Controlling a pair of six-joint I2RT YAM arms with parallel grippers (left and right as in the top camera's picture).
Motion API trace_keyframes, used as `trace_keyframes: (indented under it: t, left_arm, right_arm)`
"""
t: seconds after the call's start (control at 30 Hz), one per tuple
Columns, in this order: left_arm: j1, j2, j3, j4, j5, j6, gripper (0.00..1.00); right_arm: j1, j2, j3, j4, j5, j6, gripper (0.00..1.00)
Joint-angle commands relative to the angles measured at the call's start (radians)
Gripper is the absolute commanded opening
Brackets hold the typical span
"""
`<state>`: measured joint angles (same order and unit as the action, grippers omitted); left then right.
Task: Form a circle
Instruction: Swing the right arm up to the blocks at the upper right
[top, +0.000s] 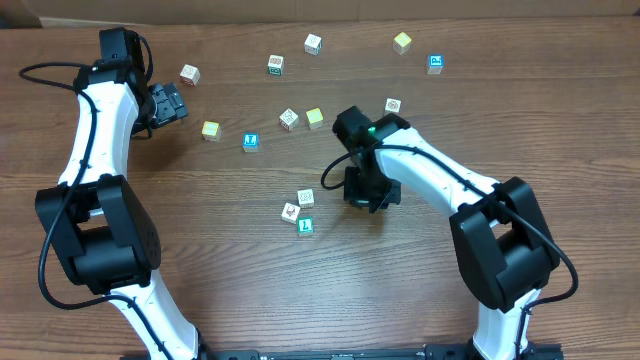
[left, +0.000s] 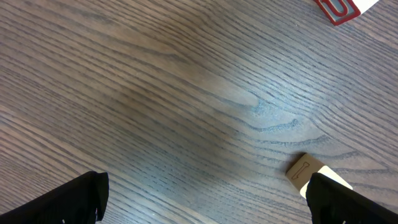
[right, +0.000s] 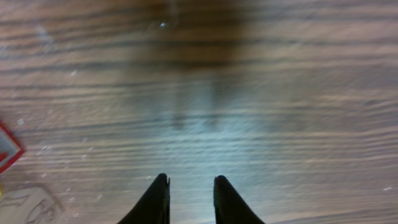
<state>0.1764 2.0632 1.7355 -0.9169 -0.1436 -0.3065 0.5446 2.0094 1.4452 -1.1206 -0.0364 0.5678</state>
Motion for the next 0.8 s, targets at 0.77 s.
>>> trace_keyframes:
  t: [0.77]
  left_arm:
    - [-0.007, -0.01, -0.006, 0.002, -0.005, 0.008, 1.0]
  right_arm:
    - [-0.225, 0.0, 0.314, -0.141, 0.148, -0.134, 0.45]
